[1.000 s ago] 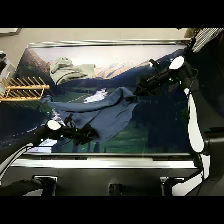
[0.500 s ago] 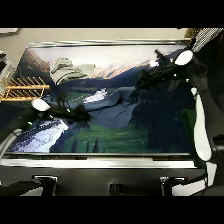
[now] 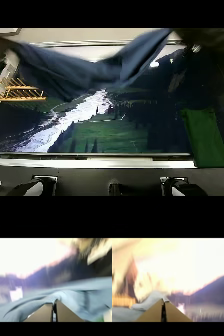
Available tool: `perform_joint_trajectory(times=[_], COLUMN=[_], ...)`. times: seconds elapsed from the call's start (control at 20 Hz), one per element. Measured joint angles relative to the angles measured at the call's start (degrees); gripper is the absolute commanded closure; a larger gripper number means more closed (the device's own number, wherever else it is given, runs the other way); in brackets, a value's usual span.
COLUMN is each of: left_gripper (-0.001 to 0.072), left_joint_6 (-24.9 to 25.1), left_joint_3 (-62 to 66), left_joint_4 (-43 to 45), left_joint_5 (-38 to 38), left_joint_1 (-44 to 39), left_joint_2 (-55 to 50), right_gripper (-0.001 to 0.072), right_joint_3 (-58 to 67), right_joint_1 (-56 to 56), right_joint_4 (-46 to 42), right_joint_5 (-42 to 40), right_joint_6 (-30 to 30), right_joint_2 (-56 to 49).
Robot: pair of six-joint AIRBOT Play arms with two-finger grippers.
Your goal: Fold the clothes and pants, and hang the long-sleeved shirts on hangers.
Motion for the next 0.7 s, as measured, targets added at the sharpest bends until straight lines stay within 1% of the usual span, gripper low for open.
perform_joint_trajectory(times=[0.1,0.2,0.35,0.5,0.7], left_gripper=[0.0694,0.0694,0.0693,0.0693,0.0693], left_joint_6=[-1.5,-3.3,-5.2,-6.4,-7.6], left_joint_3=[5.5,8.3,10.4,11.2,11.5], left_joint_4=[0.2,0.3,0.6,0.8,0.9], left_joint_5=[-0.9,-1.4,-1.7,-2.0,-2.1], left_joint_1=[4.4,8.3,13.0,15.1,16.0], left_joint_2=[2.9,5.8,9.0,10.2,8.7], right_gripper=[0.0686,0.0686,0.0686,0.0686,0.0686], right_joint_3=[0.0,0.0,0.1,0.0,0.0], right_joint_1=[0.0,0.0,0.0,0.0,0.0], right_joint_4=[-5.7,-11.0,-16.4,-19.5,-21.8], right_joint_5=[-3.0,-5.6,-8.5,-9.9,-10.8], right_joint_6=[3.9,7.7,12.3,15.0,19.8], right_joint_2=[7.1,13.0,18.4,19.5,15.9])
